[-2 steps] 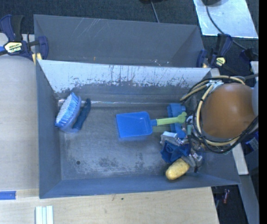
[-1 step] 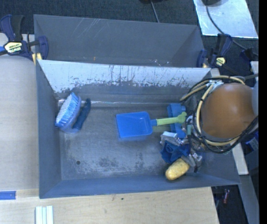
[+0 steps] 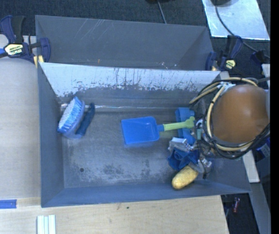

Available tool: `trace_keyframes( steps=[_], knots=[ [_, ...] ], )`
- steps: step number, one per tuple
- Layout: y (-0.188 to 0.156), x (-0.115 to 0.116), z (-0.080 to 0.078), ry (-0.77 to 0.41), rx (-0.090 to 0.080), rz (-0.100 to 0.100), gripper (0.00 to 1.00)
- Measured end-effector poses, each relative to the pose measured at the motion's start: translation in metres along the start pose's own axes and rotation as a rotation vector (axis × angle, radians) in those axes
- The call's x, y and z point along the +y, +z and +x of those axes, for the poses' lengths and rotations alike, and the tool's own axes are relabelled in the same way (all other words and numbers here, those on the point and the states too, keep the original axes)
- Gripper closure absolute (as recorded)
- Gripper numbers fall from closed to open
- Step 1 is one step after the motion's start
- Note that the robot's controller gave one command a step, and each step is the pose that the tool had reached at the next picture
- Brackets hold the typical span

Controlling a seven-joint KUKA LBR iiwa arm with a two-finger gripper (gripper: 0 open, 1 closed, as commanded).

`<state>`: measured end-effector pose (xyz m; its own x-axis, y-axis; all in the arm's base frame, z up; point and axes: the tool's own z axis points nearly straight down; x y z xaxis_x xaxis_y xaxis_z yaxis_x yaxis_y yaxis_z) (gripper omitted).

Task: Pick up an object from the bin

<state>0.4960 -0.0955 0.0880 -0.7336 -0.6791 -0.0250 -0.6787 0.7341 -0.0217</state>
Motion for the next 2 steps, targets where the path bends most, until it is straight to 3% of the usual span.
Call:
trace_keyframes(
  steps=[2],
  knots=[
    [-0.044,-0.002,-0.002,0.004,-0.006,0.004,1.0]
  ],
)
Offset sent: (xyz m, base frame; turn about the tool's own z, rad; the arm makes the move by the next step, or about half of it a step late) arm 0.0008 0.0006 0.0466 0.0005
